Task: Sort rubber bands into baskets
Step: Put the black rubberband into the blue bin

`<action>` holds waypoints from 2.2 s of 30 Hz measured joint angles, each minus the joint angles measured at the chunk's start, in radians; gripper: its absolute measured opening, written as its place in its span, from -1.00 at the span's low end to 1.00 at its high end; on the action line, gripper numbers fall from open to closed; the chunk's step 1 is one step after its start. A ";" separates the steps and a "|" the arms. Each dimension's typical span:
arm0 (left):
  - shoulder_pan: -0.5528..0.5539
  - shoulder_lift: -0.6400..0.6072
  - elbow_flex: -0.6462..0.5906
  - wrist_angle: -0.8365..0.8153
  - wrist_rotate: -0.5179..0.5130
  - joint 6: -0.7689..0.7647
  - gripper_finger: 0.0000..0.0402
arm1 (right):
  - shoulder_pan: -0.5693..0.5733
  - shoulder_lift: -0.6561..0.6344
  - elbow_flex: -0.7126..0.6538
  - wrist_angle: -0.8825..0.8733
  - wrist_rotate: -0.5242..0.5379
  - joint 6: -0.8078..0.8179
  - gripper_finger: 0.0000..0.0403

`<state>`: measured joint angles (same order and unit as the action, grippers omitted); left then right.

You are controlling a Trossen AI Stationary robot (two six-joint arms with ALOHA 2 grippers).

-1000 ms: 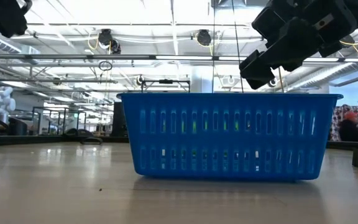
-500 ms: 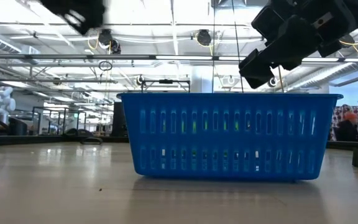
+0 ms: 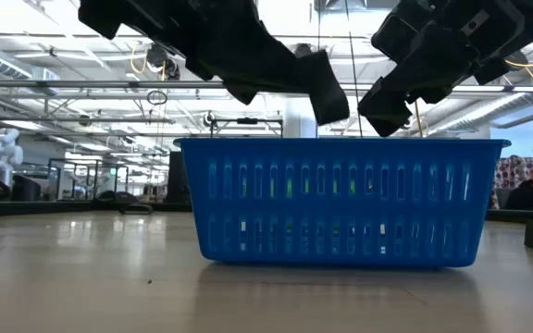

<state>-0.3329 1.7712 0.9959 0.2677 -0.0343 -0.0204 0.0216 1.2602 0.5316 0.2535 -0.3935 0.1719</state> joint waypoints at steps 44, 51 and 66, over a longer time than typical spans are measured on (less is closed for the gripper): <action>-0.359 -0.406 -0.002 -1.233 0.138 -1.011 -0.20 | 0.000 0.000 0.000 0.013 0.003 -0.072 -0.01; -0.502 -0.391 -0.083 -1.162 0.101 -1.265 -0.20 | 0.000 0.000 0.000 0.028 0.004 -0.079 -0.01; -0.550 -0.378 -0.168 -1.117 0.102 -1.301 -0.20 | 0.000 0.000 0.000 0.034 0.004 -0.076 -0.01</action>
<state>-0.8830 1.3930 0.8275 -0.8495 0.0682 -1.3212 0.0218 1.2602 0.5316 0.2876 -0.3893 0.0954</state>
